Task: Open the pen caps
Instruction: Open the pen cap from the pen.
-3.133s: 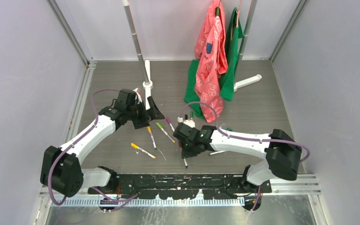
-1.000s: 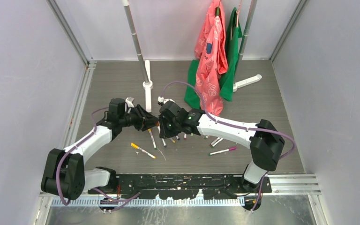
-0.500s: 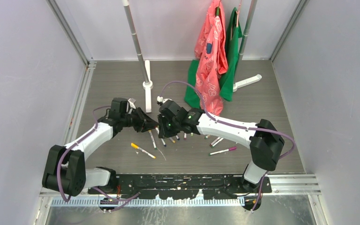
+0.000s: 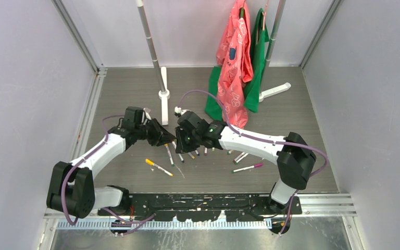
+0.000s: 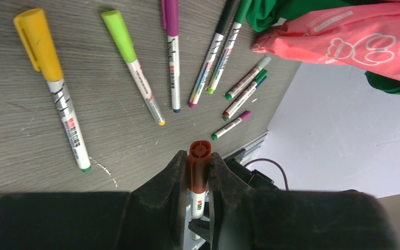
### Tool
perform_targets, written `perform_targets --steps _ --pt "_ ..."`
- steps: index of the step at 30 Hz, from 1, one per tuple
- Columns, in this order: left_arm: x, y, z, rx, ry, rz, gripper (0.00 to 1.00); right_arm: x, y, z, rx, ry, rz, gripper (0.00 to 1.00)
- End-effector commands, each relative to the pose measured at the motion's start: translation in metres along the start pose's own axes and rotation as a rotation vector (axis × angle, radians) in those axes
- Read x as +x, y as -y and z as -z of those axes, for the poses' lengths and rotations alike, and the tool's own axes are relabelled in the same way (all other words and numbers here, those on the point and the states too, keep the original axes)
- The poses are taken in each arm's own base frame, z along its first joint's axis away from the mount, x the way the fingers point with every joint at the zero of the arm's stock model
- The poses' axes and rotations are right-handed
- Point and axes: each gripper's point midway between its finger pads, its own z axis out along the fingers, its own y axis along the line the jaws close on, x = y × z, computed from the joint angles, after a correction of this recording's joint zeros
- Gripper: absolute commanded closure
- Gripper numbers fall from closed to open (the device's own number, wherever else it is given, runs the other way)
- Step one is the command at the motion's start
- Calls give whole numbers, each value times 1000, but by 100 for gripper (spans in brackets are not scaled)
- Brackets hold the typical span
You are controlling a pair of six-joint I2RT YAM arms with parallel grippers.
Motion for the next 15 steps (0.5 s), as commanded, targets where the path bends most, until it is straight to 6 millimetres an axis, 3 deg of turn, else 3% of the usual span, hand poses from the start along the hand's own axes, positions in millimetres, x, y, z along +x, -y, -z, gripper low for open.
perform_targets --steps 1,9,15 --pt "-32 15 9 -12 156 -29 100 26 2 4 -37 -76 34 99" --pt "-65 22 16 -16 266 89 100 71 48 9 56 -102 39 99" --pt "-83 17 9 -11 310 193 100 88 65 20 99 -104 46 99"
